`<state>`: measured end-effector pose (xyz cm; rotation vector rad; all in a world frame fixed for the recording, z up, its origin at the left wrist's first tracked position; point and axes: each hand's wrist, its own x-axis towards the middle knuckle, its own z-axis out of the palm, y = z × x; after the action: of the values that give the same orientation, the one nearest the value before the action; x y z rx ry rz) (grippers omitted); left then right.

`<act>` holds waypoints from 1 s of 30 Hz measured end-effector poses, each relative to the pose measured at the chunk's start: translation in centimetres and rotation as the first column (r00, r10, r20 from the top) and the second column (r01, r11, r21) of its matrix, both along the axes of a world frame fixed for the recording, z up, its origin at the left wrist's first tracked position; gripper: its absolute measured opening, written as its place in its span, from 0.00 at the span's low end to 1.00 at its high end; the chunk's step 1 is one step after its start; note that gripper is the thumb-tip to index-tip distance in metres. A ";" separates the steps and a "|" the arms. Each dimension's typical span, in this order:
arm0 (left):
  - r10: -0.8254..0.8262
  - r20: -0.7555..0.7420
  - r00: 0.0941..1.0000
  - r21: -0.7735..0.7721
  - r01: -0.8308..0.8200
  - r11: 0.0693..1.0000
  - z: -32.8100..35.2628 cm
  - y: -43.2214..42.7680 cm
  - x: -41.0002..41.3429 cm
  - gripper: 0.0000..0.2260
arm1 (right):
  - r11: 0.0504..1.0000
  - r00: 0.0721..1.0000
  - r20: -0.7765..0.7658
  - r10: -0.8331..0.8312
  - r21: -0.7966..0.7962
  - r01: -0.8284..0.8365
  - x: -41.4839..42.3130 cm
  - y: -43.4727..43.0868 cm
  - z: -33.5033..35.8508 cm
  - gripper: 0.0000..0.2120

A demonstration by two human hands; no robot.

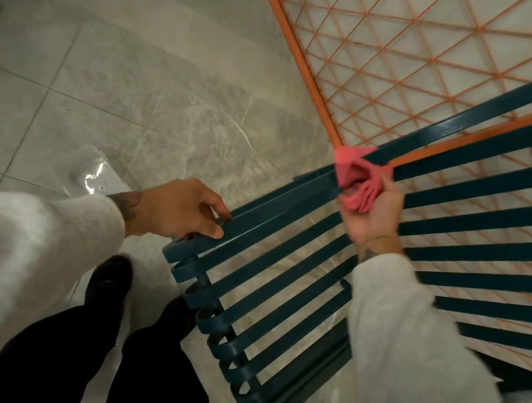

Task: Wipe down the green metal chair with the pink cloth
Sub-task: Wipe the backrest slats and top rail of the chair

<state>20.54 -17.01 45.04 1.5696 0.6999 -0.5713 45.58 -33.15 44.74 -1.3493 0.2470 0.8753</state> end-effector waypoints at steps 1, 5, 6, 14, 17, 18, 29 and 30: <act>-0.012 -0.007 1.000 0.013 0.012 1.000 0.0 0.0 0.0 0.16 | 1.000 0.999 -0.044 0.022 0.017 -0.021 -2.7 -0.3 -0.7 0.14; -0.083 -0.030 0.996 0.216 0.088 0.972 -0.4 -0.1 0.2 0.33 | 0.992 0.953 -0.300 0.030 0.129 0.010 -14.8 -0.5 -2.5 0.13; -0.122 -0.033 0.992 0.286 0.127 0.950 -0.7 -0.1 0.1 0.37 | 0.992 0.934 -0.355 0.040 0.126 0.005 -17.7 -0.7 -2.9 0.15; -0.038 0.102 0.994 0.132 0.024 0.991 -1.0 -0.5 -0.9 0.25 | 0.979 0.959 -0.229 0.166 -0.075 -0.187 -18.9 -0.7 -2.2 0.23; 0.132 0.097 0.986 0.054 -0.138 0.989 -1.9 -1.0 -2.8 0.27 | 0.976 0.993 -0.105 0.061 -0.200 -0.081 -14.4 -0.2 -1.9 0.18; 0.176 0.080 0.981 0.018 -0.178 0.984 -2.2 -1.1 -3.5 0.25 | 0.972 0.998 -0.065 0.004 -0.232 -0.019 -12.9 0.1 -1.8 0.19; 0.554 -0.117 0.825 -0.039 -0.561 0.827 -3.3 -0.8 -7.5 0.21 | 0.969 0.999 -0.047 -0.009 -0.245 -0.003 -27.1 1.4 -3.7 0.27; 0.527 -0.109 0.843 -0.035 -0.534 0.845 -3.5 -0.8 -7.5 0.21 | 0.962 1.000 -0.018 -0.002 -0.275 -0.004 -28.5 1.6 -4.2 0.28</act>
<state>13.07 -17.80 41.56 1.2142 1.1314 -0.2474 17.03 -31.60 40.55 -1.5992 0.3938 0.8774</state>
